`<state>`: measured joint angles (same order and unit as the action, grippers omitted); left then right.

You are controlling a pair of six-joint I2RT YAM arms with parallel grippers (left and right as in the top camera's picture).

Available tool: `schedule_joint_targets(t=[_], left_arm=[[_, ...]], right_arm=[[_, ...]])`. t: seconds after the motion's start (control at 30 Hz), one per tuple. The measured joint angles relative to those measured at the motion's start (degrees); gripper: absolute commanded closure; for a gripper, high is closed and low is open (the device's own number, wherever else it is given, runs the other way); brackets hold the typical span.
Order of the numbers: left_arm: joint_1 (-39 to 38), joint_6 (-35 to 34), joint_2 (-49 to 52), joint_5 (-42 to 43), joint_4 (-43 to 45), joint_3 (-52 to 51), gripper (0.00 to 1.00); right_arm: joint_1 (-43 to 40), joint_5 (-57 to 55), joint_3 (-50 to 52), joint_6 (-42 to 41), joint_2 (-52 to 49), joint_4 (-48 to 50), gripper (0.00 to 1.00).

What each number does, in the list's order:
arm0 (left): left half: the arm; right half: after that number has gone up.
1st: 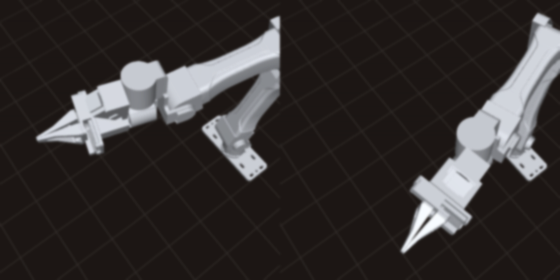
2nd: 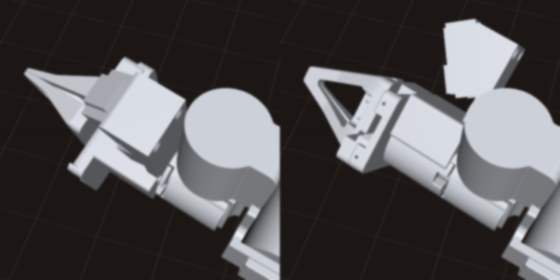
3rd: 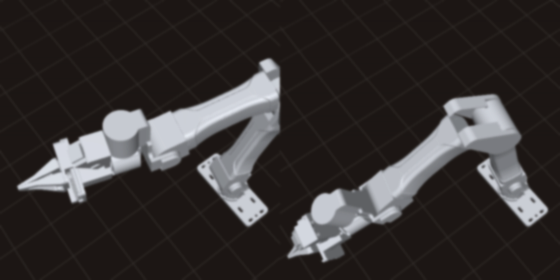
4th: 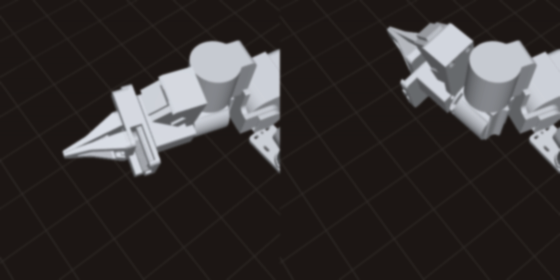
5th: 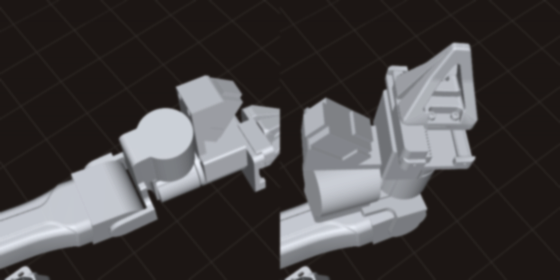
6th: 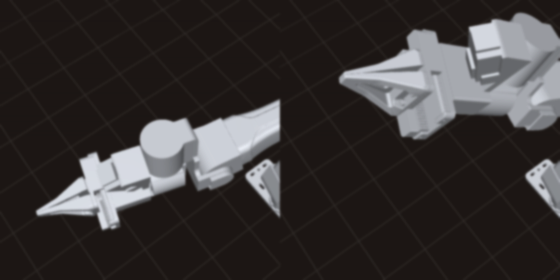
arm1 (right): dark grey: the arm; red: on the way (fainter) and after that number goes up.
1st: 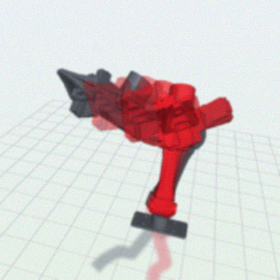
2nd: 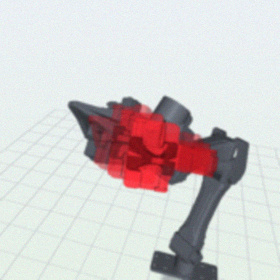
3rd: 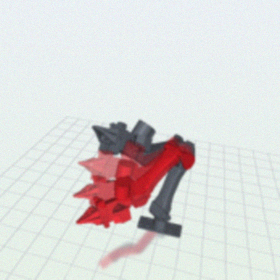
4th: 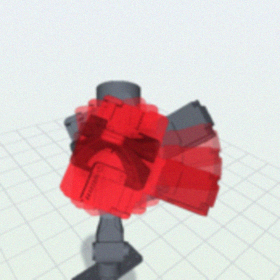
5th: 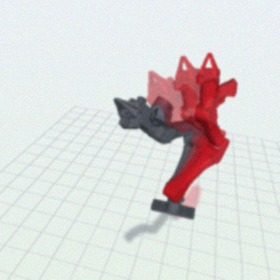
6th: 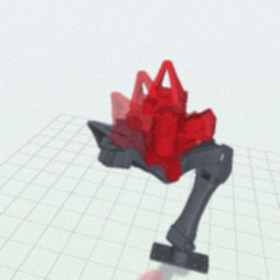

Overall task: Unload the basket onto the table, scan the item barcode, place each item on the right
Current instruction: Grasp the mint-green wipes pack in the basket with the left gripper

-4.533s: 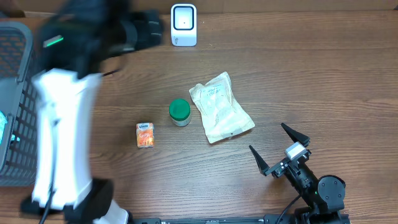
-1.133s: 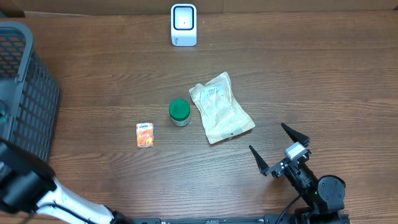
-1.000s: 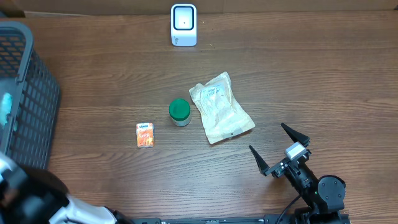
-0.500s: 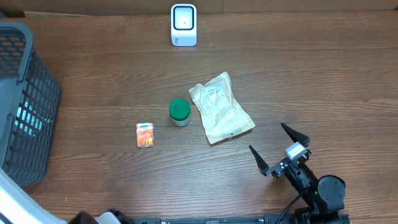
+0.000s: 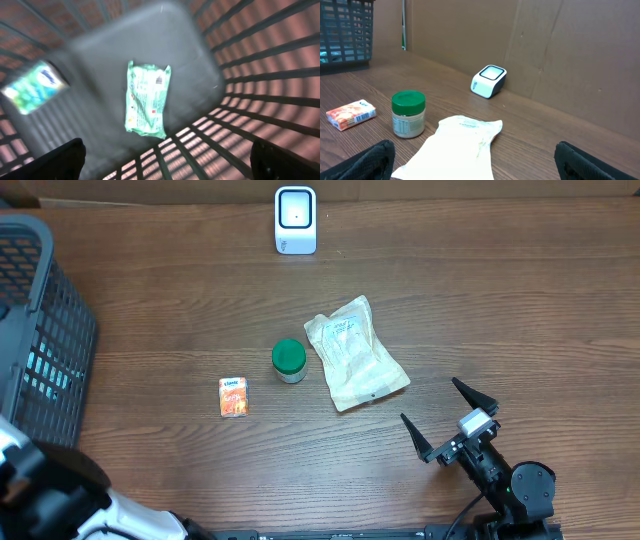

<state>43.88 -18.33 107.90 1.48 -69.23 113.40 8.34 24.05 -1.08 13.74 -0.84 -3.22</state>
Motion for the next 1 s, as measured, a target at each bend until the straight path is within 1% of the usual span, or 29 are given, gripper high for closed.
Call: schedule_joint_targets(t=[0.07,0.4,0.6,0.67,0.7,0.77,0.8,0.83,0.87,0.93,1.0], left_arm=[[0.0,0.0,3.0,0.0,-0.2,-0.1,0.00],[0.0,-0.2,17.1,0.0,-2.7,-0.3,0.00],[0.0,-0.2,22.0,0.0,-2.8,-0.5,0.05],[0.0,0.0,23.0,-0.1,-2.9,-0.5,0.10],[0.0,0.1,23.4,-0.2,-2.8,-0.5,0.15],[0.0,0.4,24.2,-0.6,-2.9,-0.5,0.29],[0.0,0.2,24.4,-0.8,-2.9,-0.5,0.38],[0.0,0.5,24.7,-0.9,-2.9,-0.5,0.50],[0.0,0.7,24.8,-0.9,-3.0,-0.5,0.54],[0.0,0.9,24.8,-1.1,-3.0,-0.5,0.58],[0.0,1.0,24.8,-1.1,-3.0,-0.5,0.67]], right_arm=[[0.0,0.0,0.0,0.0,0.0,0.0,0.00],[0.0,0.0,0.0,0.0,0.0,0.0,0.00],[0.0,0.0,0.0,0.0,0.0,0.0,0.00],[0.0,0.0,0.0,0.0,0.0,0.0,0.00],[0.0,0.0,0.0,0.0,0.0,0.0,0.00],[0.0,0.0,0.0,0.0,0.0,0.0,0.00],[0.0,0.0,0.0,0.0,0.0,0.0,0.00],[0.0,0.0,0.0,0.0,0.0,0.0,0.00],[0.0,0.0,0.0,0.0,0.0,0.0,0.00],[0.0,0.0,0.0,0.0,0.0,0.0,0.00],[0.0,0.0,0.0,0.0,0.0,0.0,0.00]])
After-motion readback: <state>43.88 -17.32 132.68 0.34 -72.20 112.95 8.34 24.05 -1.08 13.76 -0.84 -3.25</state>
